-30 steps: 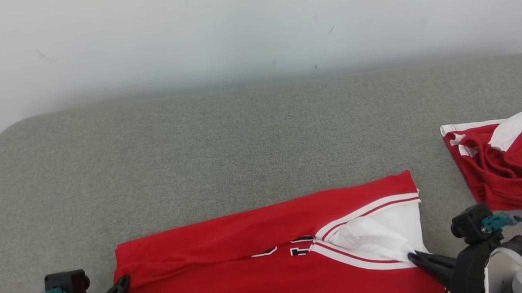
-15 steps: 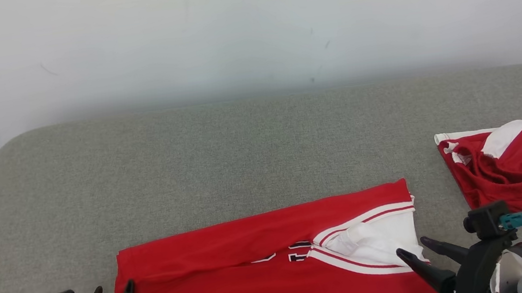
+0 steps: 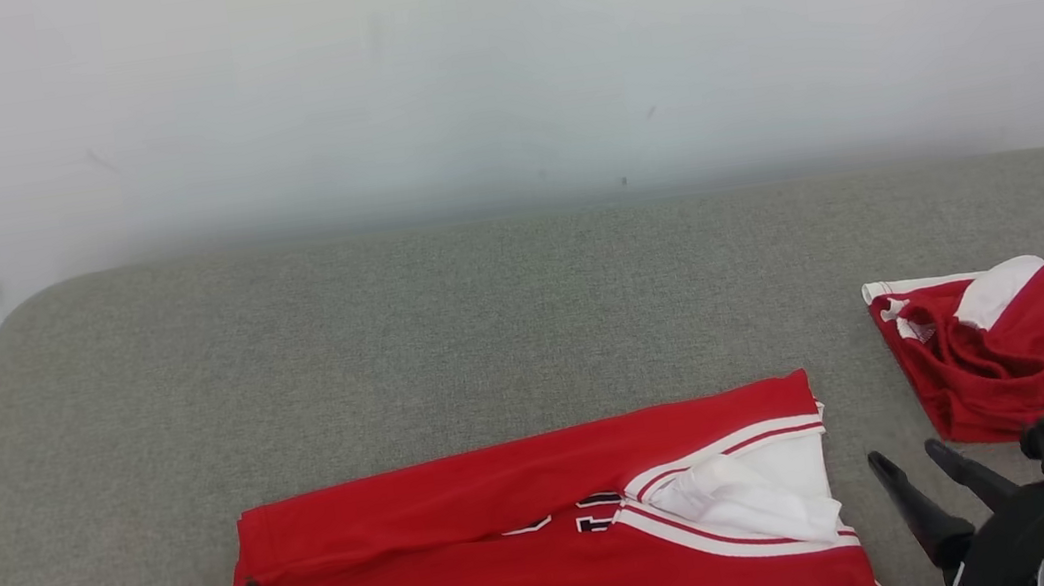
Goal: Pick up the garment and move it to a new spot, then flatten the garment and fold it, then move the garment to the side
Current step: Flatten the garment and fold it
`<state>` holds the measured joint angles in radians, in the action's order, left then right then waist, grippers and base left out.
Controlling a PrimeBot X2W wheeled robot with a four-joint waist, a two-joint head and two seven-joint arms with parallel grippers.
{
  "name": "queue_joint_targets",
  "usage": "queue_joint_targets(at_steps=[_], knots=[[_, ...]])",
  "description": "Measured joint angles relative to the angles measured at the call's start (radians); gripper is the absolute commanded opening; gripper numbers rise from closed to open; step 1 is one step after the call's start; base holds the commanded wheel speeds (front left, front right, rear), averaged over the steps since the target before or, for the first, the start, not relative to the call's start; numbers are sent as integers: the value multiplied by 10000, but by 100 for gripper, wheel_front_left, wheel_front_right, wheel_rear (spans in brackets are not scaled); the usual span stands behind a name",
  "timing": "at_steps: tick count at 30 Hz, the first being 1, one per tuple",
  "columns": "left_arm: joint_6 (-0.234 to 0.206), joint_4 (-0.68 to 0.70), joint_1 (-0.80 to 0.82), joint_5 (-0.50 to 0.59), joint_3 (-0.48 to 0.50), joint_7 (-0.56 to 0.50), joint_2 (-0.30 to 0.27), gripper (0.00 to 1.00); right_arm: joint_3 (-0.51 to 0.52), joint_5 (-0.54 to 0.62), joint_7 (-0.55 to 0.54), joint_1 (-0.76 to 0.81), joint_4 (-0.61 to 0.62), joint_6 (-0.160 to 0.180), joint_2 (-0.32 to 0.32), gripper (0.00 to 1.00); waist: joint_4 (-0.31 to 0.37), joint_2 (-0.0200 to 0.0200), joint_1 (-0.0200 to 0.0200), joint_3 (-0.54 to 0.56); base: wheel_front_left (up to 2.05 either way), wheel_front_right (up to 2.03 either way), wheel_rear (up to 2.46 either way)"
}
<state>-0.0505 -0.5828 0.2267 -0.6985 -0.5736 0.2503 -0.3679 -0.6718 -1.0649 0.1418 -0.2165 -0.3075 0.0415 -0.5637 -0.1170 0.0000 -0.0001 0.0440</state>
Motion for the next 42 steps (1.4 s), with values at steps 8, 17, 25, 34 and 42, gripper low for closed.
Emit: queue_joint_targets(at_steps=[8,17,25,34,42], knots=[[-495,1919,-1072,581,355,0,-293,100,-186,230,-25,195,-38,458,29,100,-53,-1,0,83,0,0,0],[-696,3565,-1834,1012,815,12,-391,100,-468,255,-1266,-677,-859,602,267,100,-222,-1,0,104,0,0,0],[-725,4428,-2011,1338,1124,13,-407,100,-1030,2,-3379,-1925,-2067,654,736,100,-513,0,1,33,0,0,0],[-727,4970,-2092,1678,1327,13,-303,100,-1174,-395,-5160,-2873,-3478,742,1225,100,-800,0,1,-38,0,0,0],[-727,5258,-2180,1921,1467,-82,-75,100,-1317,-541,-6161,-3281,-4324,775,1708,100,-1019,0,2,-293,0,0,0]])
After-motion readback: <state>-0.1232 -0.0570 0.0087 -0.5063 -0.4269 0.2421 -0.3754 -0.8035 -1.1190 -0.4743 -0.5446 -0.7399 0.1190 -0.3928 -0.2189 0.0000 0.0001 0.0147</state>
